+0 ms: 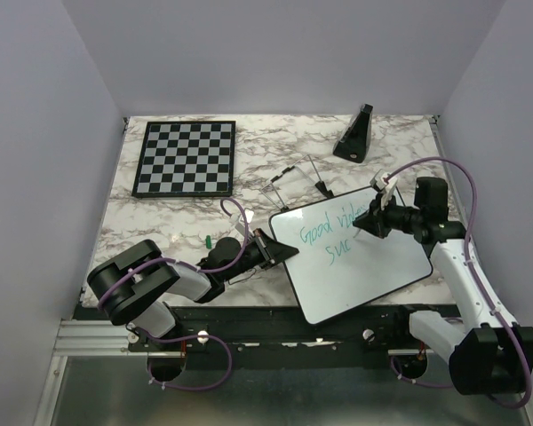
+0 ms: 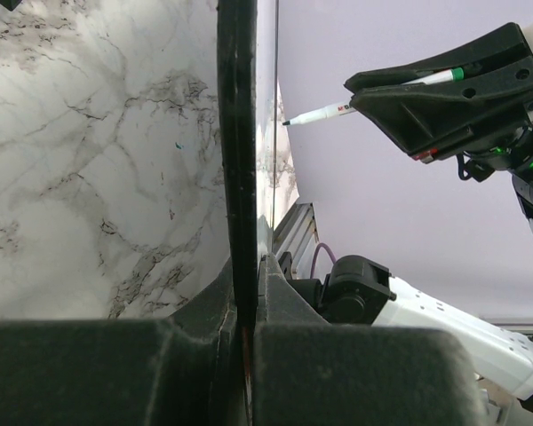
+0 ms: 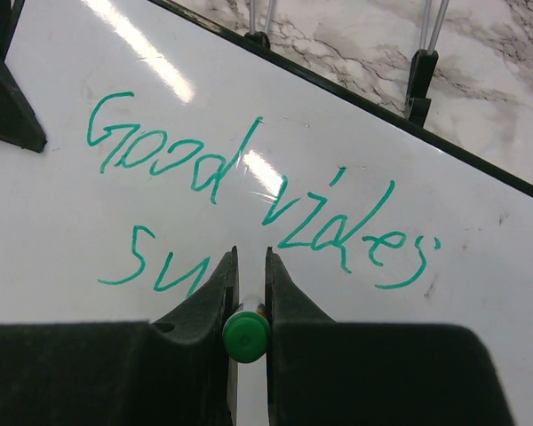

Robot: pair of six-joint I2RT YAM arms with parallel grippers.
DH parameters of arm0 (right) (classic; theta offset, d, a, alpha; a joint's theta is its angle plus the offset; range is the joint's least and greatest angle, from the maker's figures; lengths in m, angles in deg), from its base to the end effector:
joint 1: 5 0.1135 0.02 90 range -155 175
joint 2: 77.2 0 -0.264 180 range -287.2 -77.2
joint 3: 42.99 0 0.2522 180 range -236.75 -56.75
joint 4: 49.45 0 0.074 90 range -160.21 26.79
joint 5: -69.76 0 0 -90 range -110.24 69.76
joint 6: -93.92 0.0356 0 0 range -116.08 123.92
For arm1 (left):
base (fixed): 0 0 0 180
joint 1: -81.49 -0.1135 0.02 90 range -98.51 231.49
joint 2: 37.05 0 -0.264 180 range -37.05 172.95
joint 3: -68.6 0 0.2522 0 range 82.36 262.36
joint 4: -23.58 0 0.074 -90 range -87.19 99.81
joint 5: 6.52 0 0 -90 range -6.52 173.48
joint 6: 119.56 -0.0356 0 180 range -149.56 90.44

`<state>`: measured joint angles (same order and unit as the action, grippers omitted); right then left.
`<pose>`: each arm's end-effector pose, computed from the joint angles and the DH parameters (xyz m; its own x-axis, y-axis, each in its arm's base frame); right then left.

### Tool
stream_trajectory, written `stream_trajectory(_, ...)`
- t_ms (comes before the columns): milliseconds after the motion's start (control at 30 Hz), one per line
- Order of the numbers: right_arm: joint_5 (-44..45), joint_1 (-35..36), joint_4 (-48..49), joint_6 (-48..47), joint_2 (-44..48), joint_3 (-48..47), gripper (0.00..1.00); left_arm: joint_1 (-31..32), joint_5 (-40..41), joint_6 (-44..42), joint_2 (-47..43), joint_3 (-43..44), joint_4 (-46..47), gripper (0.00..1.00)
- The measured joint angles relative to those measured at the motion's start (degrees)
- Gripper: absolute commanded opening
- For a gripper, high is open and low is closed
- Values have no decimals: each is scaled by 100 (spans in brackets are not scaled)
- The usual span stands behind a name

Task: Write a sentence on the whiteboard

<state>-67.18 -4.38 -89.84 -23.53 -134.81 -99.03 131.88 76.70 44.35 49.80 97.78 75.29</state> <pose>0.2035 0.0282 0.2638 -0.3395 -0.3184 -0.8851 -0.7969 0.5973 0.0907 0.1556 -0.1946 0.1526 -0.8253 -0.4992 -0.2639 0.1692 0.2273 -0.9590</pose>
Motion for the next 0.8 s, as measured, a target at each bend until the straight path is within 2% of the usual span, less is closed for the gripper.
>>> stream_trajectory(500,39,0,321,116,-354,2,1,0,0,9,4,0,-2,0)
stream_trajectory(800,-302,0,98,-103,-380,2,0,0,2,7,4,0,-2,0)
